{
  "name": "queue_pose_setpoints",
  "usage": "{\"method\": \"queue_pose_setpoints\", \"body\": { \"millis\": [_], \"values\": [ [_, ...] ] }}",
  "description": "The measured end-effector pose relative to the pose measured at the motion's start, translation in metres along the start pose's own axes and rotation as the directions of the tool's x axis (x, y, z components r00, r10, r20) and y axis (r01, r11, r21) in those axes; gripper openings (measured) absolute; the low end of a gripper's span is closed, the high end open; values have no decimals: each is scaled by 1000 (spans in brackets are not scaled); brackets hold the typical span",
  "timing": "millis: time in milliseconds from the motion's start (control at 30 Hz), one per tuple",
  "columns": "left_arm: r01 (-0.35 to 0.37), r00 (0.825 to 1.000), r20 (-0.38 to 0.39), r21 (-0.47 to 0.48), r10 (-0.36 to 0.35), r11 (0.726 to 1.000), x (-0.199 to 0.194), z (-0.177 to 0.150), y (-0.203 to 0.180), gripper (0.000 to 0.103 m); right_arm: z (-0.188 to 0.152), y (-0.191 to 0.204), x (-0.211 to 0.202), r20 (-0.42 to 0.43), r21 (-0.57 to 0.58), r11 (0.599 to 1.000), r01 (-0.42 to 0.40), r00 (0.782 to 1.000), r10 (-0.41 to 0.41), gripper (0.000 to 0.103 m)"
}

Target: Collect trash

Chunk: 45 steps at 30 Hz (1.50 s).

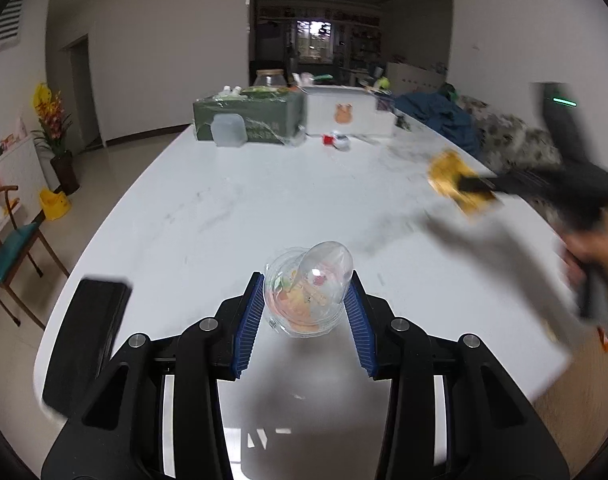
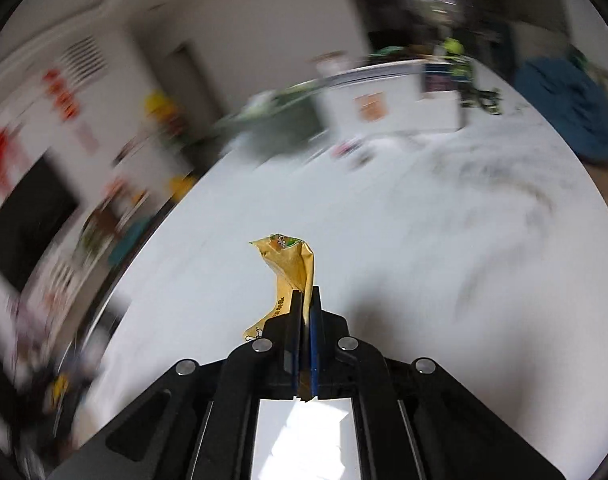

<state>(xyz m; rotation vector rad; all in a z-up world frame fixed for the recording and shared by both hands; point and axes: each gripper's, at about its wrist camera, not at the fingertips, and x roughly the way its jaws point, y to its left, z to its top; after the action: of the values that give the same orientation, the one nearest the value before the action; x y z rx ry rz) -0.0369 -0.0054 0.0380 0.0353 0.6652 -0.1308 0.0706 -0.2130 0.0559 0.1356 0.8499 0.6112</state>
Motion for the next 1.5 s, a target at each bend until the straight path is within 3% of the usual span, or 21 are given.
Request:
{"method": "queue_pose_setpoints", "body": {
  "millis": [100, 167, 233, 367, 433, 467, 500, 533, 600, 667, 833, 900, 967, 1000, 1033, 1067, 1100, 1167, 1267, 1333, 1500],
  "values": [
    [36, 999, -41, 67, -33, 997, -33, -44, -18, 40, -94, 48, -46, -64, -37, 998, -46, 997, 44, 4],
    [65, 993, -108, 121, -52, 991, -47, -83, -32, 40, -148, 67, -57, -99, -43, 999, -27, 995, 23, 4],
    [102, 982, -170, 149, -76, 984, -48, -112, -42, 40, -197, 74, -48, -158, -28, 1000, 1, 987, -6, 4],
    [161, 948, -305, 211, -92, 964, -23, -159, -56, 40, -245, 61, 2, -259, 8, 999, 46, 965, -42, 6],
    [192, 915, -391, 206, -100, 960, 1, -178, -58, 45, -260, 51, 30, -314, 31, 998, 61, 948, -48, 15],
    [196, 904, -417, 196, -99, 961, 11, -185, -57, 48, -264, 48, 40, -334, 29, 997, 71, 941, -58, 33],
    [182, 891, -448, 194, -78, 964, 23, -195, -57, 64, -267, 45, 47, -351, 25, 996, 90, 933, -76, 44],
    [187, 870, -488, 195, -70, 963, 33, -203, -59, 70, -269, 43, 52, -367, 30, 994, 103, 926, -85, 55],
    [183, 856, -513, 193, -60, 964, 38, -211, -60, 70, -274, 43, 43, -357, 46, 995, 86, 932, -64, 54],
    [191, 861, -505, 210, -61, 959, 34, -211, -62, 71, -270, 47, 35, -338, 27, 996, 84, 939, -70, 54],
    [160, 905, -424, 238, -46, 958, 7, -189, -55, 78, -238, 63, 1, -259, -14, 998, 65, 964, -66, 57],
    [158, 923, -380, 244, -56, 957, -13, -168, -49, 78, -217, 80, -23, -207, -51, 997, 51, 976, -61, 63],
    [150, 952, -296, 219, -81, 964, -41, -127, -38, 79, -185, 92, -52, -106, -117, 991, 68, 991, -81, 80],
    [150, 962, -257, 206, -95, 967, -51, -110, -34, 84, -167, 98, -66, -43, -151, 983, 100, 993, -107, 85],
    [136, 975, -199, 189, -97, 973, -62, -87, -27, 91, -141, 104, -82, 51, -187, 969, 162, 987, -155, 93],
    [90, 990, -120, 167, -70, 982, -72, -58, -19, 91, -122, 108, -94, 131, -206, 954, 220, 972, -196, 98],
    [50, 997, -65, 149, -41, 988, -75, -39, -14, 91, -107, 109, -100, 190, -213, 941, 263, 956, -224, 98],
    [-39, 998, 43, 87, 35, 995, -72, 5, 0, 92, -67, 110, -108, 311, -184, 905, 384, 896, -317, 98],
    [-104, 990, 88, -33, 106, 994, -44, 51, 16, 92, -13, 95, -101, 407, -67, 883, 465, 820, -401, 98],
    [-119, 988, 83, -96, 127, 988, -22, 69, 24, 92, 11, 80, -87, 419, 15, 872, 489, 789, -450, 98],
    [-214, 976, 4, -147, 216, 966, 39, 81, 33, 92, 32, 41, -26, 316, 139, 849, 510, 789, -527, 98]
  ]
}}
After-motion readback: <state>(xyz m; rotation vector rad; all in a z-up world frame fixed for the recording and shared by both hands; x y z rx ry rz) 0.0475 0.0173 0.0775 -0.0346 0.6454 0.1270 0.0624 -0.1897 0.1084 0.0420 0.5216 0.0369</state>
